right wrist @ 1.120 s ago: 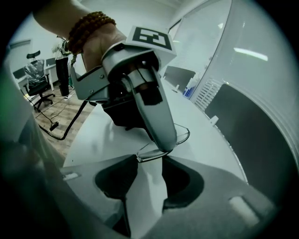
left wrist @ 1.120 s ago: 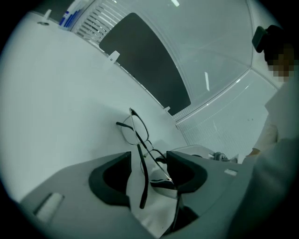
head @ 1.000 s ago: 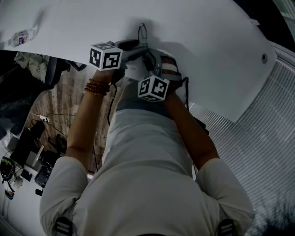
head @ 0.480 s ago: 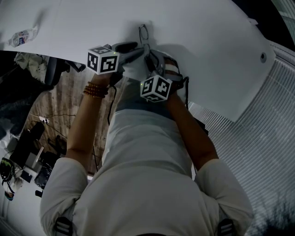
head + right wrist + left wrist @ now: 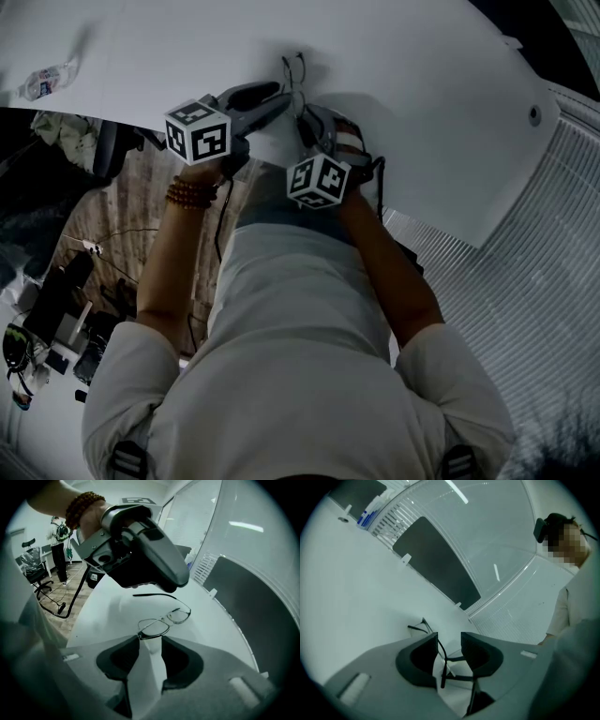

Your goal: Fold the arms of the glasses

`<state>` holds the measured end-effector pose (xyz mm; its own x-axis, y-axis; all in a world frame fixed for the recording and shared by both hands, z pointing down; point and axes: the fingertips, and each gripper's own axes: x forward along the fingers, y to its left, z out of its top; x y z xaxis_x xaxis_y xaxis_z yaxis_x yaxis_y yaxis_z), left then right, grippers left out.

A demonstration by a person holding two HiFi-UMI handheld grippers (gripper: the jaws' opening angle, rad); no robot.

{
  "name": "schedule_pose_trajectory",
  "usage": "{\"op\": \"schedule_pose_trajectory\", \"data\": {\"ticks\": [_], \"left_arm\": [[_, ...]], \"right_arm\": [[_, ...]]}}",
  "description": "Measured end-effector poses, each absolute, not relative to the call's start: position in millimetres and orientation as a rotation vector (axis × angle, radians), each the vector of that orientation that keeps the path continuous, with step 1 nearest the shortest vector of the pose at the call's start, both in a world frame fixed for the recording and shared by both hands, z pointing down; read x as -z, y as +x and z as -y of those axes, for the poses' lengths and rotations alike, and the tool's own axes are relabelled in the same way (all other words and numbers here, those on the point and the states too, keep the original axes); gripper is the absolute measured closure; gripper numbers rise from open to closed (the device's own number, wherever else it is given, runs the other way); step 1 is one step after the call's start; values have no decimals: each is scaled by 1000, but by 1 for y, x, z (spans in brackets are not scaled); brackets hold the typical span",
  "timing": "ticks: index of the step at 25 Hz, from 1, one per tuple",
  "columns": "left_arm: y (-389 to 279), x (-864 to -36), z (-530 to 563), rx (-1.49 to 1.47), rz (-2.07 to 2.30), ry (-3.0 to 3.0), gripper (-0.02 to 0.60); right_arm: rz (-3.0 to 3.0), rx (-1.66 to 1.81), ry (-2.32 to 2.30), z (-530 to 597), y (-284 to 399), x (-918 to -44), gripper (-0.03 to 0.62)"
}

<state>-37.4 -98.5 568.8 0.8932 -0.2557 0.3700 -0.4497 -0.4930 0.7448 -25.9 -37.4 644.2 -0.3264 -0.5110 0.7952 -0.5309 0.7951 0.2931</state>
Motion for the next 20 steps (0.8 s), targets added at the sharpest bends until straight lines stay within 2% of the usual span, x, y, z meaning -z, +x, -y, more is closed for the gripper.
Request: {"op": "schedule_pose_trajectory", "data": {"ticks": [7,12,20], "left_arm": [[-20,-522,116,-62,469,2251,454],[5,-544,104,-178,377,2280,477],[8,-580,99,-263,374,2235,480]], "right_arm": [[1987,-27,779,37,-25,-644,448],[1992,-27,777,38,-25,-644,448],[2000,-23,771,39,-26,-645,448]]}}
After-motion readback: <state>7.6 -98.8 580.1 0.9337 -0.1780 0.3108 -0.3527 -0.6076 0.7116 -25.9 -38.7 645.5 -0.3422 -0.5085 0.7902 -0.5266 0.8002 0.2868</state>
